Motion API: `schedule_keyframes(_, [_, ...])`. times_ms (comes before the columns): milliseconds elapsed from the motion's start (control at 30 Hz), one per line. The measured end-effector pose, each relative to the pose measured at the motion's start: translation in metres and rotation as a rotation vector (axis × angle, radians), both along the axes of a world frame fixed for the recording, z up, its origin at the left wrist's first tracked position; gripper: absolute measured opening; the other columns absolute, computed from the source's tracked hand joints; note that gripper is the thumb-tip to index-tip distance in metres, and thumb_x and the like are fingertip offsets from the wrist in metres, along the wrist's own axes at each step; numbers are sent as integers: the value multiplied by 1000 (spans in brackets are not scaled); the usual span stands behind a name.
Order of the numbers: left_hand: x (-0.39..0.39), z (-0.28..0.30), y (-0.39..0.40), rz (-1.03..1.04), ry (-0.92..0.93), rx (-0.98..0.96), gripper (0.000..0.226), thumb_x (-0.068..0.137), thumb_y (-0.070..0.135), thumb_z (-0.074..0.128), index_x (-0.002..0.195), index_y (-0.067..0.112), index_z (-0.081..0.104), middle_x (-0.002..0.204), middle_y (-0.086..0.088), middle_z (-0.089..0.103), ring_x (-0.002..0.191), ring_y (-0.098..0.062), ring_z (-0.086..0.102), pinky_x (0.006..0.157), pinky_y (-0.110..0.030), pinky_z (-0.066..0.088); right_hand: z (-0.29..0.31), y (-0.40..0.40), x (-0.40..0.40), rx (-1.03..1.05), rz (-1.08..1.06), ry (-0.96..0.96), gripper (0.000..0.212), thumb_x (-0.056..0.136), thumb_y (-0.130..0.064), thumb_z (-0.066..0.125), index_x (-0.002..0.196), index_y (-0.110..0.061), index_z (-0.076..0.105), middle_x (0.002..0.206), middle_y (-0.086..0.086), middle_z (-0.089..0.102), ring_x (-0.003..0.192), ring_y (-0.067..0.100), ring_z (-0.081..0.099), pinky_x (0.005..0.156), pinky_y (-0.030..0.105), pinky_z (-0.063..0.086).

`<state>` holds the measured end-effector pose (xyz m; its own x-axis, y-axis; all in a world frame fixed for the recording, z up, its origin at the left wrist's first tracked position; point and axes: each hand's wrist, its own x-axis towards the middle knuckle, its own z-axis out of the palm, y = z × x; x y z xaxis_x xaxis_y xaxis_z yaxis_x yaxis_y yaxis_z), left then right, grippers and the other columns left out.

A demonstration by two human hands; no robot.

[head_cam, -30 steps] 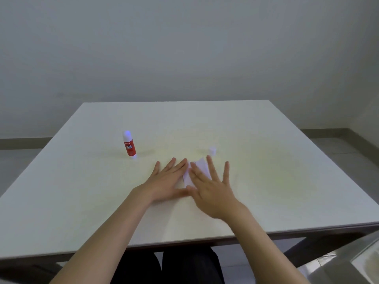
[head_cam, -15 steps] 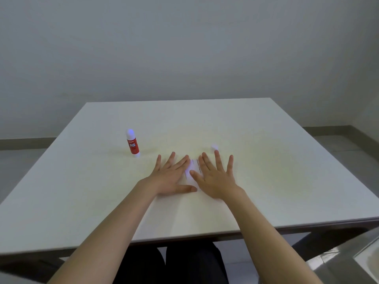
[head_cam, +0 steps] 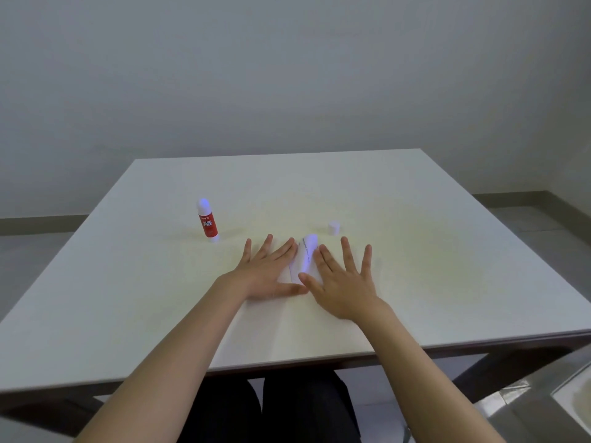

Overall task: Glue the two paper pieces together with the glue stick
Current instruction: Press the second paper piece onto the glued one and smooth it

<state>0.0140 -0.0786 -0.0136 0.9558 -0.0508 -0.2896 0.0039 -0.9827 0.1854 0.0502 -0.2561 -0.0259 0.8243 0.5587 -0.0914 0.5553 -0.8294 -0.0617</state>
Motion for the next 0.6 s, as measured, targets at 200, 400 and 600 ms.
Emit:
schedule_keyframes(200, [1, 0, 0, -6, 9, 14, 101, 78, 78, 35, 150, 24, -13, 158, 15, -18, 145, -23, -24, 113, -55, -18, 4, -12, -3, 2, -50, -132, 81, 88, -66, 2, 152, -17, 3, 162, -6, 0, 145, 30, -23, 97, 56, -35])
schedule_keyframes(400, [3, 1, 2, -28, 14, 44, 91, 87, 62, 41, 149, 25, -14, 158, 15, -19, 144, -23, -25, 112, -54, -19, -4, 8, -5, 33, 241, 34, 78, 79, -70, -8, 149, -35, -11, 157, -23, -15, 143, 21, -29, 99, 53, -35])
schedule_keyframes(600, [2, 0, 0, 4, 17, -10, 103, 78, 76, 38, 149, 24, -15, 158, 15, -19, 144, -21, -26, 113, -55, -18, -5, -4, 34, -30, 8, 27, 74, 89, -67, 6, 151, -29, -8, 160, -16, -11, 146, 23, -22, 106, 58, -26])
